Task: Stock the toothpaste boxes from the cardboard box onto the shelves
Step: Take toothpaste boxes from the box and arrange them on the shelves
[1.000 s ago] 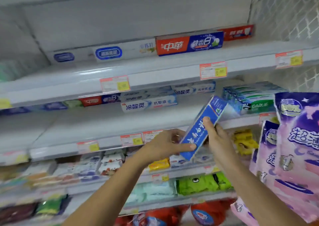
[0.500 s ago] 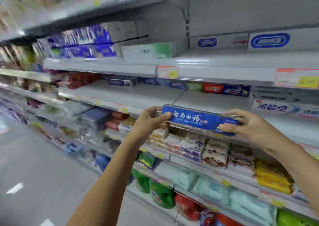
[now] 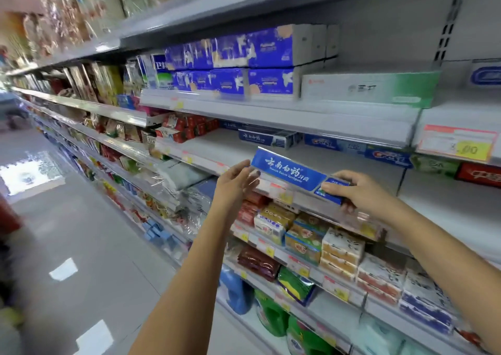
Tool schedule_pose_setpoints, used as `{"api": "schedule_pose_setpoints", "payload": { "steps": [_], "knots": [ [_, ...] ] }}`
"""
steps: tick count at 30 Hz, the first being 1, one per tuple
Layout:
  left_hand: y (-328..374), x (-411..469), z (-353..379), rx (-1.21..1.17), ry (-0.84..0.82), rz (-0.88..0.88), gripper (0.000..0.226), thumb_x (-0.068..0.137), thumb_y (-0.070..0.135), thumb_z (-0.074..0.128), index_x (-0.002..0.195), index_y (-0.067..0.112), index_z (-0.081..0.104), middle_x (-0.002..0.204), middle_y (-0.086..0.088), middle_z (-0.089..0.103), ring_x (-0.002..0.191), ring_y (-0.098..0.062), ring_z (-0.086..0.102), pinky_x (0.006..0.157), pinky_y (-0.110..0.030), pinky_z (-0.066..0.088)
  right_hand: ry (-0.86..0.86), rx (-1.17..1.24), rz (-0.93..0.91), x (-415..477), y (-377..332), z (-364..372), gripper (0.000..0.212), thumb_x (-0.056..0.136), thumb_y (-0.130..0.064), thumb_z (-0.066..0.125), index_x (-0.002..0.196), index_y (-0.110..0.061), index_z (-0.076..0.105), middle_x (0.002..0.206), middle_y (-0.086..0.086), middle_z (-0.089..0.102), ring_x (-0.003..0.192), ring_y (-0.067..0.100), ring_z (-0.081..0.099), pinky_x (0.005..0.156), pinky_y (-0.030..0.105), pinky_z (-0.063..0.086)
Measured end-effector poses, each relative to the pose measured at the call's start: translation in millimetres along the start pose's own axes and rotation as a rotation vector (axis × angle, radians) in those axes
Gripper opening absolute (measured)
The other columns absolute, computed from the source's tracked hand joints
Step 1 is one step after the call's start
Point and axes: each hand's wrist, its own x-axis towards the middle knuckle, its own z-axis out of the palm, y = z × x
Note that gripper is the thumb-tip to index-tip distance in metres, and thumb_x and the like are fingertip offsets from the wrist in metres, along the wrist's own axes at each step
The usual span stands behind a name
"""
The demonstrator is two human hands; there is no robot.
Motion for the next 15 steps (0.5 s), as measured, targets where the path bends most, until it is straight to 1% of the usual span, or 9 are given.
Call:
{"api": "schedule_pose_setpoints", "payload": {
  "steps": [2,4,5,6,8,10,11,13,15],
  "knots": [
    [-5,36,-24,0.124,0.077,-0.029,0.034,0.098,0.011,0.049,0.131,0.009,0.052,0.118,-0.009,0.061,0.104,-0.020,0.061,0.089,-0.029,0.051,0.055,0.020,0.019,35,-1,25,0.029,0.085,-0.036,0.067,0.108,-0.023,0.058,0.077,-0.002,0.065,0.048,0.008,0.054,0.048,0.019,0.046],
    [-13,70,-47,0.332,0.123,-0.047,0.046,0.096,0.015,0.052,0.141,0.010,0.041,0.139,-0.012,0.049,0.124,-0.026,0.050,0.101,-0.036,0.043,0.092,0.021,0.042,72,-2,47,0.033,0.084,-0.034,0.069,0.112,-0.020,0.057,0.073,-0.001,0.064,0.049,0.010,0.054,0.051,0.023,0.048],
    [-17,85,-56,0.407,0.140,-0.061,0.053,0.096,0.018,0.054,0.145,0.010,0.035,0.145,-0.012,0.042,0.130,-0.028,0.044,0.105,-0.037,0.039,0.104,0.017,0.049,90,-4,58,0.036,0.084,-0.032,0.070,0.114,-0.018,0.057,0.071,-0.001,0.063,0.049,0.011,0.053,0.052,0.024,0.048],
    [-22,98,-64,0.466,0.152,-0.077,0.060,0.094,0.021,0.056,0.147,0.009,0.029,0.148,-0.013,0.037,0.133,-0.029,0.041,0.108,-0.040,0.036,0.112,0.015,0.055,108,-6,68,0.038,0.085,-0.031,0.069,0.117,-0.017,0.056,0.071,-0.001,0.062,0.050,0.011,0.053,0.052,0.024,0.047],
    [-28,124,-80,0.541,0.179,-0.095,0.072,0.092,0.025,0.060,0.149,0.007,0.021,0.146,-0.020,0.039,0.132,-0.034,0.042,0.107,-0.044,0.037,0.117,-0.006,0.062,142,-12,88,0.039,0.086,-0.031,0.068,0.120,-0.016,0.054,0.071,-0.002,0.061,0.051,0.012,0.053,0.052,0.024,0.047],
    [-33,149,-96,0.584,0.180,-0.094,0.084,0.088,0.032,0.065,0.150,0.006,0.015,0.142,-0.026,0.042,0.128,-0.039,0.044,0.104,-0.046,0.040,0.115,-0.045,0.063,174,-17,107,0.033,0.087,-0.031,0.067,0.114,-0.015,0.055,0.070,-0.002,0.060,0.051,0.011,0.052,0.049,0.022,0.045],
    [-36,161,-103,0.624,0.166,-0.096,0.091,0.085,0.039,0.066,0.151,0.008,0.012,0.145,-0.026,0.039,0.131,-0.040,0.041,0.105,-0.048,0.039,0.106,-0.056,0.061,188,-20,117,0.031,0.087,-0.031,0.067,0.111,-0.015,0.057,0.070,-0.001,0.060,0.052,0.012,0.052,0.049,0.022,0.045],
    [-41,183,-114,0.712,0.130,-0.091,0.096,0.083,0.048,0.066,0.152,0.015,0.008,0.155,-0.020,0.019,0.140,-0.036,0.028,0.110,-0.048,0.033,0.075,-0.123,0.045,215,-25,136,0.032,0.087,-0.033,0.067,0.111,-0.012,0.059,0.080,0.004,0.063,0.062,0.018,0.055,0.058,0.028,0.045],
    [-43,198,-120,0.770,0.087,-0.095,0.092,0.085,0.049,0.062,0.153,0.018,0.006,0.159,-0.015,0.005,0.144,-0.031,0.021,0.112,-0.044,0.031,0.053,-0.257,0.003,236,-30,155,0.034,0.087,-0.034,0.066,0.112,-0.011,0.061,0.095,0.008,0.065,0.077,0.020,0.057,0.065,0.025,0.041]
  ]
}}
